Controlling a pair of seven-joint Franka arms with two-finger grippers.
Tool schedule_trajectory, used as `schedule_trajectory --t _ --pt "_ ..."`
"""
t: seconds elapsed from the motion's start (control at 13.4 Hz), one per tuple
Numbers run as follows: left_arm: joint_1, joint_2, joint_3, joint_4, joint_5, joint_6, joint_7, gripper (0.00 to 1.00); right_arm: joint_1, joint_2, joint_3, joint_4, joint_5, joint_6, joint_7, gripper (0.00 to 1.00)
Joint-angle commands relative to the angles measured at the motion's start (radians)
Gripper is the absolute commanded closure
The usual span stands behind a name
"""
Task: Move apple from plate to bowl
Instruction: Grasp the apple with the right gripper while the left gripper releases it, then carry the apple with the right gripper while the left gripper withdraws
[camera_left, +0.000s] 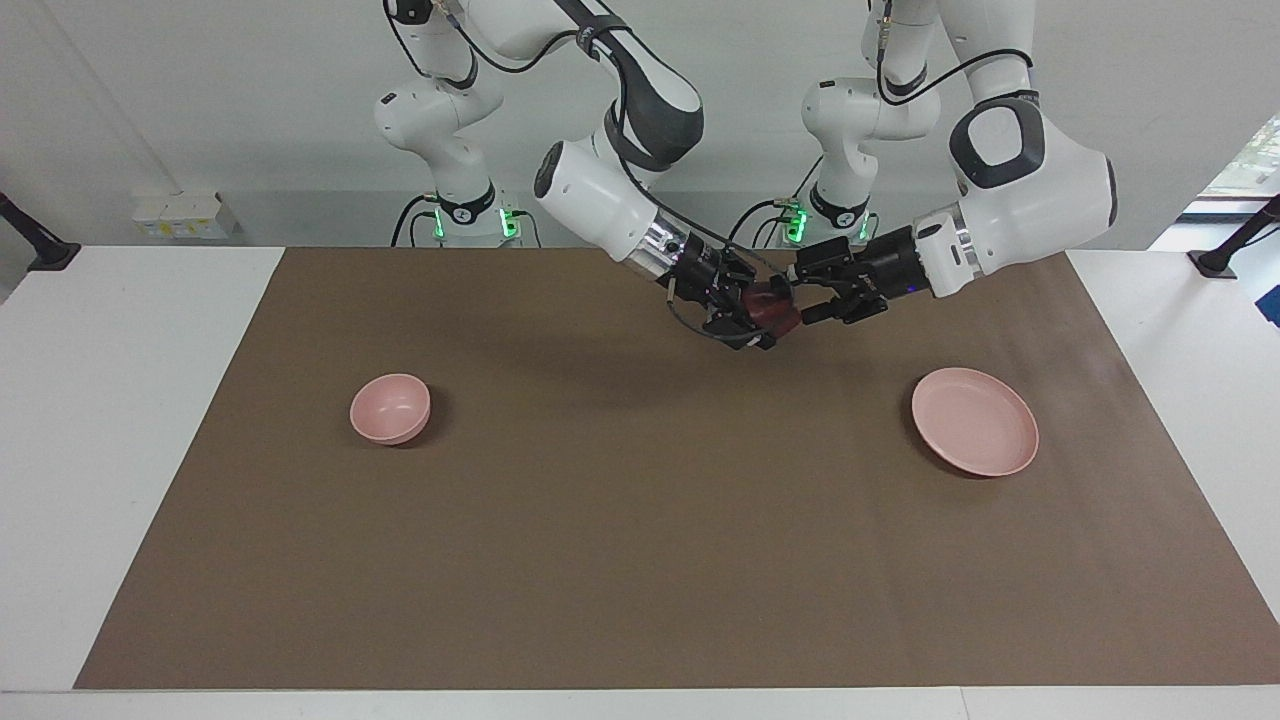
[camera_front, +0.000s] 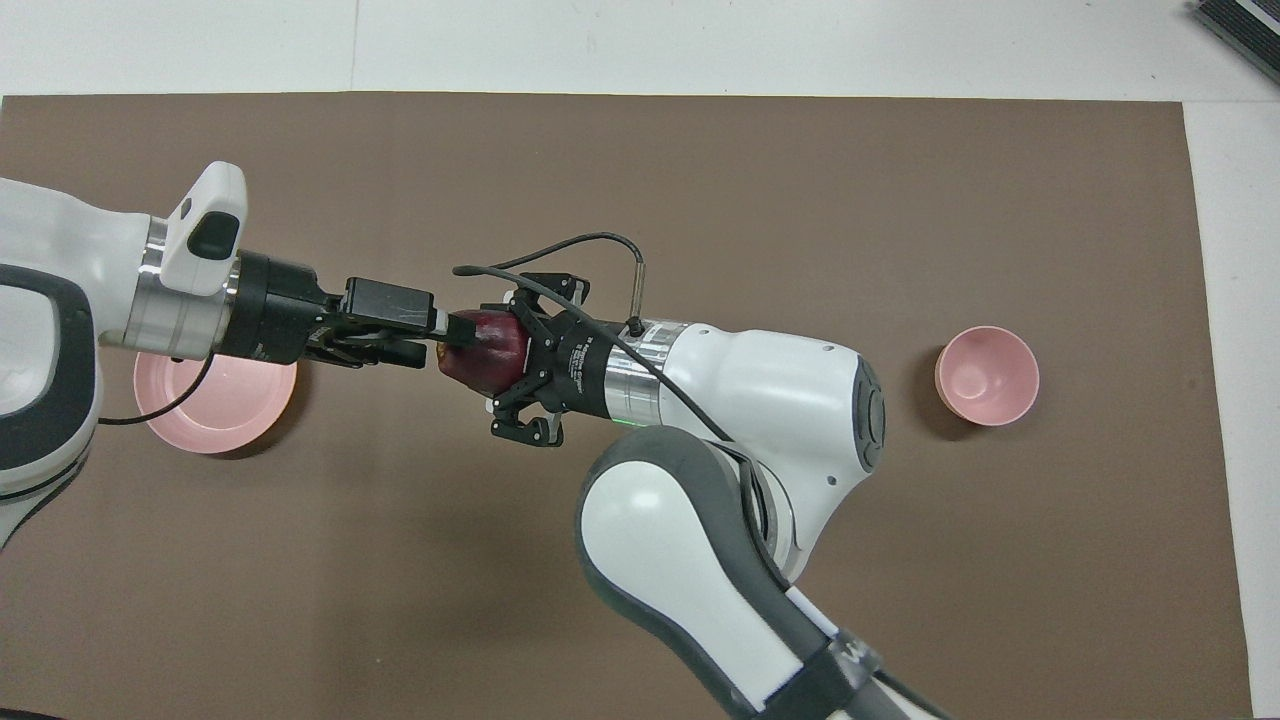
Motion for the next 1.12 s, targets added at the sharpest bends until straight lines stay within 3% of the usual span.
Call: schedule_trajectory --t 0.0,0.15,0.37,0.52,0.75,1.05 --pt "-0.017 0.009 -0.001 0.042 0.220 -0.004 -0.017 0.00 -0.008 -0.014 -0.002 0.001 -0.014 -0.030 -0.150 1.00" --pt "-0.035 0.006 -0.006 0.040 0.368 -0.021 -0.018 0.00 -0.037 -0.041 -0.008 -0.029 -0.030 -0.110 -0.212 1.00" --pt "-0.020 0.001 0.003 0.037 0.445 -0.050 -0.018 0.00 -0.071 -0.066 -0.008 -0.081 -0.196 -0.156 -0.290 1.00" --pt "0.007 0.003 0.009 0.036 0.496 -0.049 -0.017 0.00 -0.112 -0.060 -0.008 -0.074 -0.363 -0.217 -0.342 1.00" --pt "-0.015 0.004 0.003 0.040 0.724 -0.012 -0.017 0.00 -0.141 -0.055 -0.007 -0.069 -0.683 -0.285 -0.373 1.00" --pt "0.001 0.012 0.008 0.049 0.798 0.078 -0.017 0.00 -0.163 -0.061 -0.010 -0.057 -0.986 -0.392 -0.492 1.00"
